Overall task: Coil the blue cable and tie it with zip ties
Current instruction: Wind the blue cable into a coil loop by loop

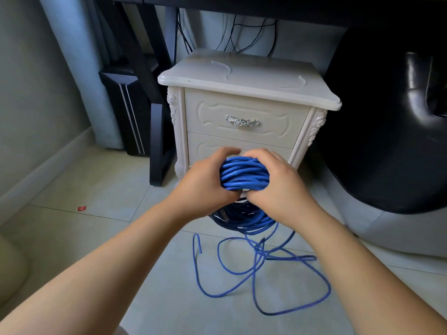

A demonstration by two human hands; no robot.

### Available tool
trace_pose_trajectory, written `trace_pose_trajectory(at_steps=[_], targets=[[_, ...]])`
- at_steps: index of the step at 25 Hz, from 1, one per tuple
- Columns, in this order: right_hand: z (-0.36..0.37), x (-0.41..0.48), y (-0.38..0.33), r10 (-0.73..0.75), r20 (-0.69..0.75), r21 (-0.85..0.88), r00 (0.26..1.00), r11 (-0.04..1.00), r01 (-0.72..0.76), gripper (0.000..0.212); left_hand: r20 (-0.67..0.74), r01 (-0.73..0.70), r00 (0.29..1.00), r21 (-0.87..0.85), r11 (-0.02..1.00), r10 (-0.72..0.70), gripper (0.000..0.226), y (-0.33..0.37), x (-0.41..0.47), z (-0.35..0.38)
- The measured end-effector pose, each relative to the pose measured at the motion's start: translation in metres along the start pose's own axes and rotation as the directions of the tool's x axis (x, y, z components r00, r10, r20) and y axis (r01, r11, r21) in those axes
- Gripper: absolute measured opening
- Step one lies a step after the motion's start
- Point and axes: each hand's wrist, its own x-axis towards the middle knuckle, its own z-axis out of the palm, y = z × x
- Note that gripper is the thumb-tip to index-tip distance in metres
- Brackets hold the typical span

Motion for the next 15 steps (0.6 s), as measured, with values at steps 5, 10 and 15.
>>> trace_pose_trajectory(at_steps=[5, 10, 15], targets=[[-0.016, 0.004, -0.003, 0.101, 0.046, 0.227, 0.994, 0.968, -0.109, 0.08, -0.128, 0.062, 0.988, -0.18, 0.982, -0.085, 0.025, 0.004, 0.001, -0.002], [-0.02, 0.004, 0.009, 0.174, 0.239, 0.441, 0.955, 0.857, -0.266, 0.068, -0.153, 0.137, 0.964, -0.412, 0.901, -0.216, 0.03, -0.002, 0.004, -0.006], [-0.005, 0.003, 0.012, 0.217, 0.185, 0.706, 0.958, 0.649, -0.283, 0.066, -0.192, 0.167, 0.883, -0.725, 0.668, -0.429, 0.021, -0.001, 0.009, -0.008]])
